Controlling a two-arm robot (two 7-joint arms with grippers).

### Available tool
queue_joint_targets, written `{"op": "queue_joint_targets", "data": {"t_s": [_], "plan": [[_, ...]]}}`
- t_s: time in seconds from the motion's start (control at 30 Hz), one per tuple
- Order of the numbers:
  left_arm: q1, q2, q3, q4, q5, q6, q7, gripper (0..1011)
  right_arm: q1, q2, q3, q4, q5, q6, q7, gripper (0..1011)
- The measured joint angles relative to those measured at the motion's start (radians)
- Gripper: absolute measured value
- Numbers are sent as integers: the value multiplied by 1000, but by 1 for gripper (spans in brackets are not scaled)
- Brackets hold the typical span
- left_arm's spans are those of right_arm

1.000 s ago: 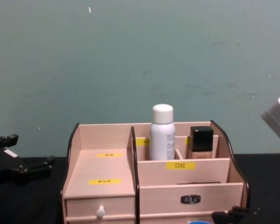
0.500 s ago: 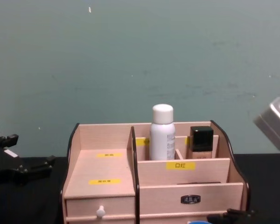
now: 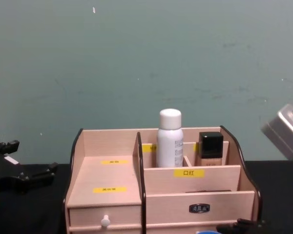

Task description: Pick up the facial cleanser and watermelon frost from the table and place them into the tiered storage box.

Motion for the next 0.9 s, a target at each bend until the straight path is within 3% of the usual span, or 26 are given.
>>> {"op": "queue_joint_targets", "data": {"t_s": [0.17,0.57,0.9], "plan": [[0,0,0,0,0,0,0,1009,0,0,0,0,1,0,0,993],[0,0,0,0,0,0,0,1010,-1,1,1,0,3,1,0,729],[0,0,0,0,0,0,0,1010,-1,1,2,-1,4,2,0,729]]}}
